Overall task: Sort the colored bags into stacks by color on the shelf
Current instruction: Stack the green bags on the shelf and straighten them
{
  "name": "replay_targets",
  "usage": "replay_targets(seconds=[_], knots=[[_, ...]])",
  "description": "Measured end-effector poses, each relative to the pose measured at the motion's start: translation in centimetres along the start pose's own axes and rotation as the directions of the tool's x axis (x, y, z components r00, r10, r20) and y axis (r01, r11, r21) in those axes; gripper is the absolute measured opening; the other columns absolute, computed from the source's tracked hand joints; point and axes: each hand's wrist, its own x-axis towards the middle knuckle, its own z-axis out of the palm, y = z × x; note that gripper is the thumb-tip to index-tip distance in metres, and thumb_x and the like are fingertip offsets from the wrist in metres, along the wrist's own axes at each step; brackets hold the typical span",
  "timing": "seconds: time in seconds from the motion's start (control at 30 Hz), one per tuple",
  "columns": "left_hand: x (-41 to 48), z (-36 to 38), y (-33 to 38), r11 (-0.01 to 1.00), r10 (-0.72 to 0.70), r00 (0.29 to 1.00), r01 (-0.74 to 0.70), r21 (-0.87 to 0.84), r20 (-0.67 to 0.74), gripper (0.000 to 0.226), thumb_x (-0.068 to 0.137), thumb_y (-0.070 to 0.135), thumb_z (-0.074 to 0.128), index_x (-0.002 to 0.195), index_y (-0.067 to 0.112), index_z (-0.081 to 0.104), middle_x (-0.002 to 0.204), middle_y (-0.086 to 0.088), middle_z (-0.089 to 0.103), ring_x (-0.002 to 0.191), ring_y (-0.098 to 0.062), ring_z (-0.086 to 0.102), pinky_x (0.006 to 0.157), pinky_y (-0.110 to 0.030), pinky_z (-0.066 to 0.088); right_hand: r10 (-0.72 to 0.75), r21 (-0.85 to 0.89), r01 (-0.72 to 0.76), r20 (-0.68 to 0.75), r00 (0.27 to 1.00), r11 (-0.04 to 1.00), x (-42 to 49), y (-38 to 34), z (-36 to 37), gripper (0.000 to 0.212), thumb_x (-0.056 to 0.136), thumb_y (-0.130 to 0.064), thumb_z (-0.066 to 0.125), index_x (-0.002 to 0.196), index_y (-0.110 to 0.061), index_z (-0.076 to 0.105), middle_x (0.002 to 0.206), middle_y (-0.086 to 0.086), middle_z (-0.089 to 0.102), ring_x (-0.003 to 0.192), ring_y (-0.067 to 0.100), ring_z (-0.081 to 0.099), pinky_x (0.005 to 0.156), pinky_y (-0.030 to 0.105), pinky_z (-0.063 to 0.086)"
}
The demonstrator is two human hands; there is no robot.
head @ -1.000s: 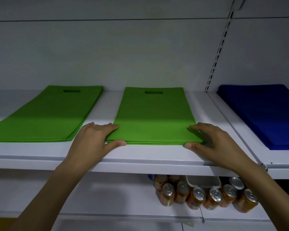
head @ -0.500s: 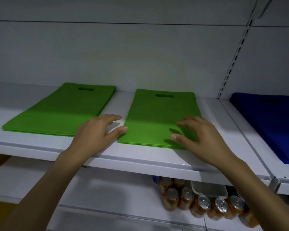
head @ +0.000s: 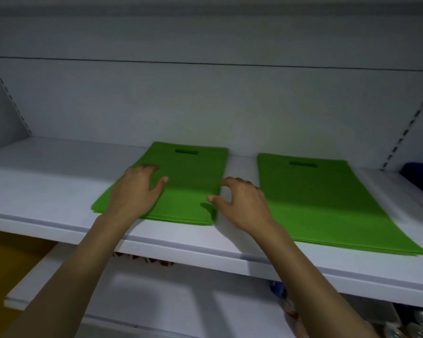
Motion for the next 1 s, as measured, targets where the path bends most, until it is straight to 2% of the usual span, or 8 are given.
replay_targets(seconds=[0.13,0.27,0.4,0.5,0.57,0.67,0.8,1.0], knots=[[0.9,0.0,-5.8,0.986,-0.072,0.989,0.051,0.157,0.133,0.062,0.091,0.058,0.046,0.132,0.012,0.055,0.14,-0.015,0.047,0.126,-0.034,0.041,0.094,-0.044,0.044,0.135,-0.117,-0.143,-0.077,0.988,0.983,1.3,-3.5,2.9,0.061,0.09,-0.062,0.046,0.127,-0.014,0.052,0.126,0.008,0.058,0.116,0.028,0.052,0.094,0.037,0.038],[0.1,1.4,-7.5,0.997,-0.036,0.993,0.027,0.074,0.116,0.061,0.091,0.058,0.046,0.124,0.01,0.062,0.134,-0.013,0.053,0.124,-0.029,0.046,0.098,-0.038,0.041,0.313,-0.157,-0.329,-0.119,0.942,0.931,1.7,-5.5,4.5,0.066,0.086,-0.067,0.049,0.129,-0.017,0.048,0.123,0.007,0.058,0.116,0.028,0.052,0.093,0.038,0.036],[0.0,1.7,-8.2,0.999,0.03,0.997,-0.031,0.012,0.076,0.06,0.092,0.058,0.041,0.125,0.011,0.059,0.129,-0.01,0.057,0.122,-0.026,0.049,0.099,-0.037,0.041,0.364,-0.192,-0.399,-0.194,0.911,0.897,2.2,-7.0,4.9,0.065,0.079,-0.06,0.064,0.129,-0.02,0.051,0.121,0.007,0.059,0.114,0.028,0.053,0.092,0.037,0.037],[-0.2,1.9,-8.0,0.999,0.036,0.997,-0.035,-0.018,0.071,0.062,0.092,0.06,0.039,0.129,0.013,0.056,0.133,-0.009,0.056,0.126,-0.026,0.047,0.101,-0.039,0.04,0.31,0.005,-0.318,-0.245,0.919,0.948,2.1,-7.1,5.1,0.062,0.079,-0.031,0.075,0.135,-0.018,0.05,0.126,0.01,0.054,0.113,0.03,0.052,0.092,0.034,0.04],[-0.3,2.0,-8.3,0.999,0.032,0.997,-0.031,-0.016,0.074,0.063,0.091,0.061,0.038,0.13,0.014,0.056,0.134,-0.009,0.055,0.128,-0.026,0.045,0.102,-0.04,0.04,0.327,0.165,-0.29,-0.288,0.9,0.943,1.8,-7.4,5.5,0.064,0.08,-0.013,0.073,0.138,-0.017,0.047,0.13,0.012,0.048,0.109,0.029,0.055,0.09,0.03,0.042],[-0.2,2.0,-8.3,1.0,0.028,0.997,-0.027,-0.012,0.072,0.063,0.09,0.062,0.041,0.128,0.015,0.057,0.134,-0.008,0.054,0.13,-0.025,0.042,0.101,-0.039,0.04,0.503,0.361,-0.396,-0.28,0.818,0.844,2.0,-7.2,5.2,0.073,0.08,-0.02,0.076,0.143,-0.015,0.039,0.127,0.014,0.051,0.101,0.03,0.06,0.087,0.032,0.044],[-0.3,2.0,-8.3,1.0,0.026,0.997,-0.025,-0.015,0.074,0.063,0.089,0.063,0.041,0.13,0.017,0.056,0.137,-0.007,0.052,0.133,-0.025,0.039,0.104,-0.038,0.038,0.629,0.535,-0.478,-0.135,0.765,0.697,2.8,-6.2,4.2,0.078,0.08,-0.031,0.077,0.143,-0.008,0.038,0.101,0.009,0.063,0.095,0.022,0.058,0.084,0.029,0.044],[-0.4,1.8,-8.3,0.999,0.042,0.997,-0.041,-0.017,0.065,0.064,0.088,0.064,0.044,0.127,0.017,0.059,0.136,-0.008,0.054,0.131,-0.025,0.042,0.104,-0.038,0.037,0.691,0.717,-0.483,0.002,0.723,0.503,4.8,-4.9,3.4,0.067,0.079,-0.02,0.077,0.137,-0.003,0.046,0.125,0.017,0.059,0.104,0.027,0.061,0.087,0.033,0.05]])
